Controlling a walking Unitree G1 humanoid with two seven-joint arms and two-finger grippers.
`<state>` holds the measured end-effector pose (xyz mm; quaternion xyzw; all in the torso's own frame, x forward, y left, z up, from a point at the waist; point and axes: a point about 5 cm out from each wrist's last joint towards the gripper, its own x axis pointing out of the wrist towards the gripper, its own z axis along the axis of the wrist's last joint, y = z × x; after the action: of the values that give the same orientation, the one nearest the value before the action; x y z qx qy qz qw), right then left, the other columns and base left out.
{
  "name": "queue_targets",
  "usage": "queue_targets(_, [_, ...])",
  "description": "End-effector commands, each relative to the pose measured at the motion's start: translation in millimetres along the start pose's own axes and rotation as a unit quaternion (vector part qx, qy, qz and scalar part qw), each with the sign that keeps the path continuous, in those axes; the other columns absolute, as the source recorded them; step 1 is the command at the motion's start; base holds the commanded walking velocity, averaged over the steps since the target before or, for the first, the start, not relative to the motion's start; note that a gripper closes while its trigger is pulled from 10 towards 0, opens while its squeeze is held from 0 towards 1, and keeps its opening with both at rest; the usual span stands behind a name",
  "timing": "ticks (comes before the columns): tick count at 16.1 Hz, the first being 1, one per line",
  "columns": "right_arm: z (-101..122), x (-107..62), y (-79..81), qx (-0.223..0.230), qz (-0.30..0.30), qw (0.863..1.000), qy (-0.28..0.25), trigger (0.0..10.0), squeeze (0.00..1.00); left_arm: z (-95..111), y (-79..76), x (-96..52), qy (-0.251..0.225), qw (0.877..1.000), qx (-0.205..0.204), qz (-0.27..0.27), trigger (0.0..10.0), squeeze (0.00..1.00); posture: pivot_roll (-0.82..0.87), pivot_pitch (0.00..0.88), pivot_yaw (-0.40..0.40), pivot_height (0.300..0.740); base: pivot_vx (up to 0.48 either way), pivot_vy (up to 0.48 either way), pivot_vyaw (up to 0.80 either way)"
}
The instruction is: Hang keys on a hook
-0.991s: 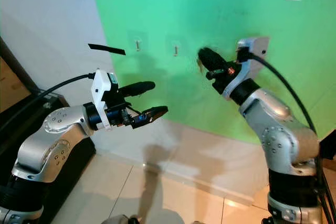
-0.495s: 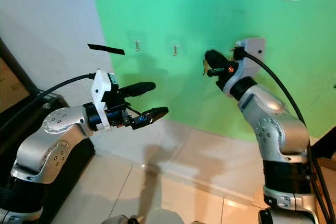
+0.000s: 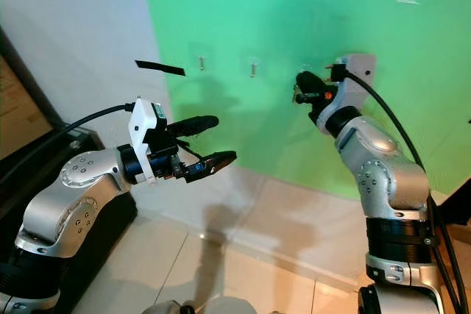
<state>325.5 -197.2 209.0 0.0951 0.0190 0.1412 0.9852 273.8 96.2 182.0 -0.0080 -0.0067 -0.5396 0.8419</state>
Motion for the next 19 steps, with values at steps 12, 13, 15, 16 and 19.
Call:
queue_targets(12, [6, -21.7, -8.8, 0.061, -0.014, 0.998, -0.022, 10.0, 0.0, 1, -2.1, -2.2, 0.003, 1.0, 0.008, -0.002, 10.0, 0.0, -0.07, 0.0, 0.05, 0.74, 0.0, 0.0, 0.0])
queue_targets(13, [1, -21.2, -4.8, 0.063, 0.0, 0.998, -0.009, 10.0, 0.0, 1, -2.1, -2.4, 0.003, 1.0, 0.008, -0.002, 10.0, 0.0, -0.07, 0.0, 0.049, 0.74, 0.0, 0.0, 0.0])
queue_targets(15, [-4, -21.2, -1.7, 0.051, 0.005, 0.999, 0.008, 10.0, 0.0, 1, -2.2, -2.9, 0.004, 1.0, 0.008, -0.002, 10.0, 0.0, -0.07, 0.0, 0.048, 0.74, 0.0, 0.0, 0.0])
queue_targets(16, [-8, -20.7, -2.4, 0.041, 0.0, 0.999, 0.017, 10.0, 0.0, 1, -2.3, -2.8, 0.004, 1.0, 0.008, -0.002, 10.0, 0.0, -0.07, 0.0, 0.048, 0.74, 0.0, 0.0, 0.0])
queue_targets(19, [-9, -17.8, -0.2, 0.038, 0.0, 0.999, 0.018, 10.0, 0.0, 1, -2.2, -2.5, 0.004, 1.0, 0.009, -0.002, 10.0, 0.0, -0.07, 0.0, 0.05, 0.74, 0.0, 0.0, 0.0])
